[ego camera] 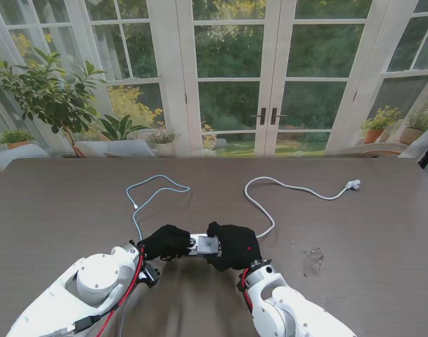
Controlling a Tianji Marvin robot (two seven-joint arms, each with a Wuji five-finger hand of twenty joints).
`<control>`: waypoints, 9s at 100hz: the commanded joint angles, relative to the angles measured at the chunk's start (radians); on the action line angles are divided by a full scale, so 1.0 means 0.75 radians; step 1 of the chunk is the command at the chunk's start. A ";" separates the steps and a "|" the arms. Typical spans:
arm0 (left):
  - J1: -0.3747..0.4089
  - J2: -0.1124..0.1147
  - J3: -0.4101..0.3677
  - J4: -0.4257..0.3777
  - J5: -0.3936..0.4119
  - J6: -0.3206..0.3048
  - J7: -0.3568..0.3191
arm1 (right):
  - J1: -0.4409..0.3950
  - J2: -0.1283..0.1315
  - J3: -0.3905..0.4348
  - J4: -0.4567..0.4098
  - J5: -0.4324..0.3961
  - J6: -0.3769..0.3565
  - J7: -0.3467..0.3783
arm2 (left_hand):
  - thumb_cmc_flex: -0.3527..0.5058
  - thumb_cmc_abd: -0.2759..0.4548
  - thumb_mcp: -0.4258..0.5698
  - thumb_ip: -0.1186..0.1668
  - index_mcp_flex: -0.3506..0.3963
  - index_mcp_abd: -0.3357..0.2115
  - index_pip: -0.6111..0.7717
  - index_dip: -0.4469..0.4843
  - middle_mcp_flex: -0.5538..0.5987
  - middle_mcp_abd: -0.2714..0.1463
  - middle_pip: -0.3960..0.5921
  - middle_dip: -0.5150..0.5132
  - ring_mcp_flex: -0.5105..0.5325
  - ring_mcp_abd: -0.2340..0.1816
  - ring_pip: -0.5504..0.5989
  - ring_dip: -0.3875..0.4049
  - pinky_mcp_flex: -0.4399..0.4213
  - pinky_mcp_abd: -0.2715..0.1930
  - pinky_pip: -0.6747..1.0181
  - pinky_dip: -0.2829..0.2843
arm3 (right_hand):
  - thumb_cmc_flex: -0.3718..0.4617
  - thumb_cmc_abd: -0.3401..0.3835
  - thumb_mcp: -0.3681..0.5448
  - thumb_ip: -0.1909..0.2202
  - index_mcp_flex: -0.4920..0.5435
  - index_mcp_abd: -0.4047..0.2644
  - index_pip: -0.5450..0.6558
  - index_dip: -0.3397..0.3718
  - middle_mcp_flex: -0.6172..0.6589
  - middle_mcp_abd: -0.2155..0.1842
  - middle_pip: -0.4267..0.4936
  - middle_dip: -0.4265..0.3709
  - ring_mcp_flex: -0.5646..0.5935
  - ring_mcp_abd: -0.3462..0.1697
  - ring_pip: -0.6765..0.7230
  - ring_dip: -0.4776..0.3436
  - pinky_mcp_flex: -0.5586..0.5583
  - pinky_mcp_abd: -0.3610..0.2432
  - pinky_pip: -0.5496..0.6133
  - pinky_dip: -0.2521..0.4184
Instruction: Set up the charging station
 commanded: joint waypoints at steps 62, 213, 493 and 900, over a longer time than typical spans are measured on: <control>0.024 -0.038 0.001 -0.020 -0.054 0.066 0.038 | -0.007 -0.020 0.002 -0.035 0.018 0.001 0.026 | 0.011 0.290 -0.409 0.138 0.264 0.134 0.323 0.195 0.105 0.087 0.463 -0.148 0.011 -0.006 0.195 0.040 0.051 -0.055 0.366 0.122 | 0.173 0.166 0.216 0.085 0.054 -0.193 0.535 0.058 0.097 -0.136 0.076 0.014 0.051 -0.031 0.032 -0.977 0.017 -0.021 0.069 -0.009; 0.089 -0.005 -0.112 -0.148 0.147 0.146 0.051 | -0.020 -0.013 0.017 -0.054 0.029 -0.015 0.066 | 0.072 0.377 -1.152 0.209 -0.093 0.027 -0.811 -0.330 -0.316 0.251 -0.579 -0.459 -0.476 0.460 -1.134 0.105 -0.624 0.506 -0.369 -0.166 | 0.175 0.163 0.219 0.084 0.056 -0.190 0.533 0.060 0.100 -0.135 0.075 0.017 0.052 -0.033 0.034 -0.975 0.017 -0.024 0.069 -0.010; -0.019 0.021 -0.055 -0.028 0.056 -0.084 -0.109 | -0.023 -0.041 0.008 -0.030 0.126 -0.037 0.065 | 0.388 -0.291 0.018 -0.019 -0.036 0.009 -0.083 -0.250 -0.087 0.129 -0.432 0.036 -0.263 0.296 -0.856 0.286 -0.771 0.385 -0.558 0.097 | 0.201 0.125 0.266 0.074 0.087 -0.158 0.523 0.086 0.135 -0.121 0.074 0.040 0.053 -0.068 0.102 -0.935 0.086 -0.022 0.058 -0.006; -0.103 0.011 0.038 0.008 0.159 -0.130 -0.032 | 0.005 -0.141 -0.038 -0.004 0.363 0.015 0.015 | -0.055 -0.067 -0.325 0.141 -0.086 -0.002 -0.736 -0.338 -0.394 0.189 -0.593 -0.503 -0.596 0.441 -1.263 0.173 -1.065 0.414 -0.805 0.049 | 0.256 0.074 0.319 0.062 0.142 -0.133 0.478 0.192 0.206 -0.104 0.035 0.118 0.056 -0.133 0.163 -0.857 0.212 -0.024 -0.009 0.021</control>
